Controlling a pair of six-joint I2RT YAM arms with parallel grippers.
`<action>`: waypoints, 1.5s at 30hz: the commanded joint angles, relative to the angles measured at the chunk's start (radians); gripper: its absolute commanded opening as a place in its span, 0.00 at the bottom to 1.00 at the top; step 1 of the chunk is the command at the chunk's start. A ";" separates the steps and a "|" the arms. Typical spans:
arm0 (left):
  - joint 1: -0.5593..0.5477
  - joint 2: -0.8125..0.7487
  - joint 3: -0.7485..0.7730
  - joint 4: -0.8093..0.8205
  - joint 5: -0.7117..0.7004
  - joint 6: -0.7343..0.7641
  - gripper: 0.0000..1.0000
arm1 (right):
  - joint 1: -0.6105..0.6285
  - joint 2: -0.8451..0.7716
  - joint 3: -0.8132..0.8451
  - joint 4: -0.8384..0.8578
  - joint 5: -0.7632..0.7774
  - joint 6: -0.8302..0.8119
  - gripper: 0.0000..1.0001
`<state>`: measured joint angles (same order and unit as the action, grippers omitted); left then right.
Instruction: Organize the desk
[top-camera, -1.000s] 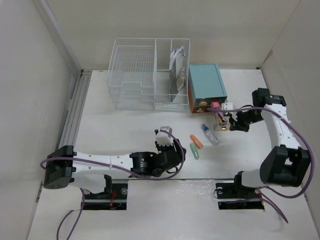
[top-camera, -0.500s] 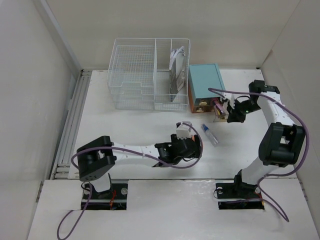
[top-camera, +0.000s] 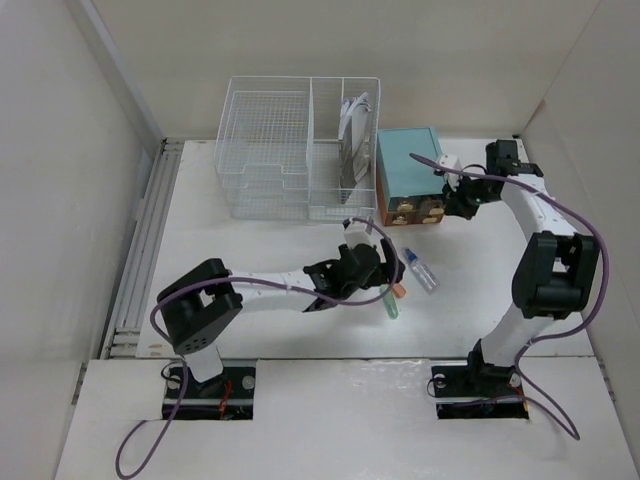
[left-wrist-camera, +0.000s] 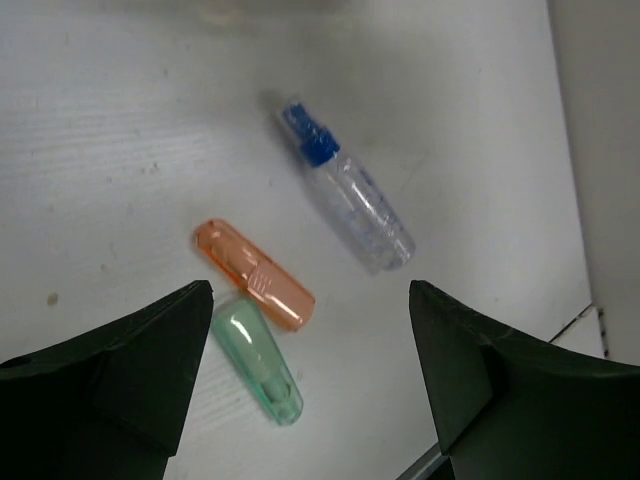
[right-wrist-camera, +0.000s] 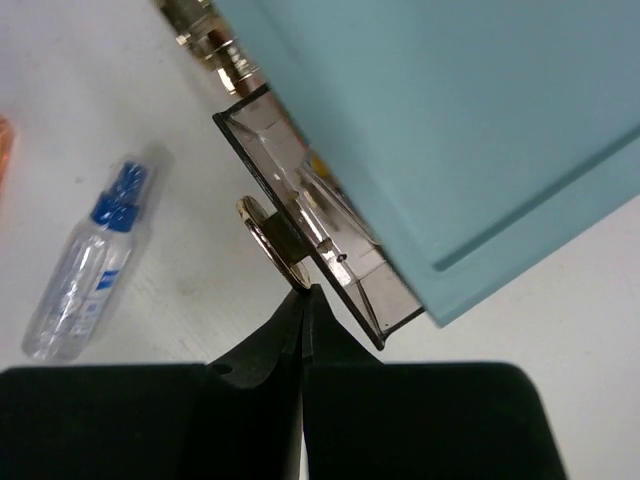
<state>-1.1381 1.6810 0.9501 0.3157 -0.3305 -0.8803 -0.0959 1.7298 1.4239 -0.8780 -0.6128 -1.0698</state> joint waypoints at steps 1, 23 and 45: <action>0.079 0.042 0.013 0.202 0.123 0.024 0.77 | 0.061 0.014 0.036 0.180 -0.048 0.131 0.00; 0.259 0.468 0.180 0.704 0.311 -0.336 0.72 | -0.031 -0.143 0.023 -0.179 -0.384 -0.071 0.48; 0.250 0.595 0.371 0.470 0.024 -0.526 0.47 | -0.169 -0.475 -0.088 -0.250 -0.548 -0.062 0.55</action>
<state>-0.8829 2.2696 1.2755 0.7898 -0.2550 -1.3823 -0.2562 1.2972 1.3418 -1.0973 -1.0737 -1.1110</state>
